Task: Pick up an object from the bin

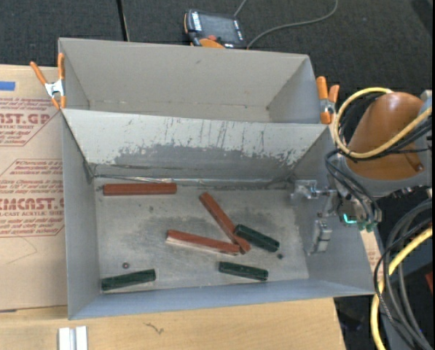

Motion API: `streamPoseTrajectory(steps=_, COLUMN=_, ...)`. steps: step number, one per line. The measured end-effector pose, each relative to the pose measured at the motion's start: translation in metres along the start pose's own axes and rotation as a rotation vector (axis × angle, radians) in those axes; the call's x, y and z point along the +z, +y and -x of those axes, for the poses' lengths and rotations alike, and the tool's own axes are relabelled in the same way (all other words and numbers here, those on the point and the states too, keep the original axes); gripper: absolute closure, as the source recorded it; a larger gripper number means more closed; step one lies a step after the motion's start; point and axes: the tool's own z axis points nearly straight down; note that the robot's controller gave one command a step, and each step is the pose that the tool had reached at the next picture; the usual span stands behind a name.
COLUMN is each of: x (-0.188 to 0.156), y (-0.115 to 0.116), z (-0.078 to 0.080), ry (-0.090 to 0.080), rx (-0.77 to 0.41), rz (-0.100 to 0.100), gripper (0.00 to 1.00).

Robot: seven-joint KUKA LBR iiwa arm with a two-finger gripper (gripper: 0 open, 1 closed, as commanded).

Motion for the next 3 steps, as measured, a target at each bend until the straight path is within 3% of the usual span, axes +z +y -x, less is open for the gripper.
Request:
streamPoseTrajectory(steps=1, x=0.076, y=0.084, z=0.01, ry=-0.001, rx=-0.053, rz=0.004, gripper=0.0)
streamPoseTrajectory(steps=2, x=0.041, y=0.085, z=-0.04, ry=-0.004, rx=0.008, rz=0.0, gripper=0.0)
streamPoseTrajectory(steps=3, x=0.039, y=0.137, z=-0.042, ry=-0.005, rx=0.243, rz=0.002, gripper=0.0)
